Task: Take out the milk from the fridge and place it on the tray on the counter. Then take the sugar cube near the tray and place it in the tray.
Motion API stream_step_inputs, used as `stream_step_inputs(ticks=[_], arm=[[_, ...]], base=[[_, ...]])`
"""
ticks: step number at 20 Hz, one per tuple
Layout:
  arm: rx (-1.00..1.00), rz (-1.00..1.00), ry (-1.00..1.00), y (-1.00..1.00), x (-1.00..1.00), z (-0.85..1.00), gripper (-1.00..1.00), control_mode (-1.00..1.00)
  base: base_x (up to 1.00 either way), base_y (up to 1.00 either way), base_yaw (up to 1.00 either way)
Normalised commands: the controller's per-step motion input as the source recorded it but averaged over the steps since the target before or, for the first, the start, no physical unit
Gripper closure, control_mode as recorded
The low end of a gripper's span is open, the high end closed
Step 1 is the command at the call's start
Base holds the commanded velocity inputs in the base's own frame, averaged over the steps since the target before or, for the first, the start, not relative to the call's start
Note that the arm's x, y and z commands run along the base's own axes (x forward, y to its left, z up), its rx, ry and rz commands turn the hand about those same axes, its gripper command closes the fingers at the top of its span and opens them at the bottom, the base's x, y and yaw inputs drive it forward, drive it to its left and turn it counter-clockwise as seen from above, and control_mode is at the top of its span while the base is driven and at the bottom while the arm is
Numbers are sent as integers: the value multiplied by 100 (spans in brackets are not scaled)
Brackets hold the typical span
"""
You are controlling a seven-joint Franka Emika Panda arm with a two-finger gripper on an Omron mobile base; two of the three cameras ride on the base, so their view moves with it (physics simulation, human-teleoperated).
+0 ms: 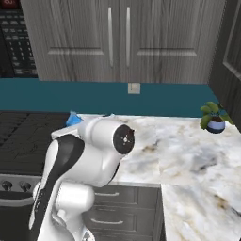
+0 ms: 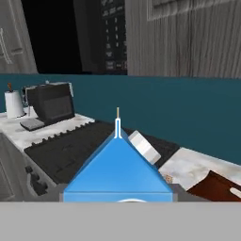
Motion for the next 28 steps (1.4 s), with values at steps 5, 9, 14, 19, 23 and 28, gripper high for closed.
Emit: stream_step_inputs(ticks=[5, 9, 14, 19, 23, 28], arm=[[13, 29, 3, -9, 77, -39, 100, -100], [10, 26, 4, -23, 73, -14, 100, -100], [10, 20, 2, -9, 75, -15, 100, -100], [7, 15, -3, -5, 66, -23, 100, -100], [4, 13, -11, -3, 59, -28, 100, -100], [0, 9, -13, -6, 42, -27, 100, -100]], base=[[0, 0, 0], [0, 0, 0], [0, 0, 0], [0, 0, 0], [0, 0, 0], [0, 0, 0]])
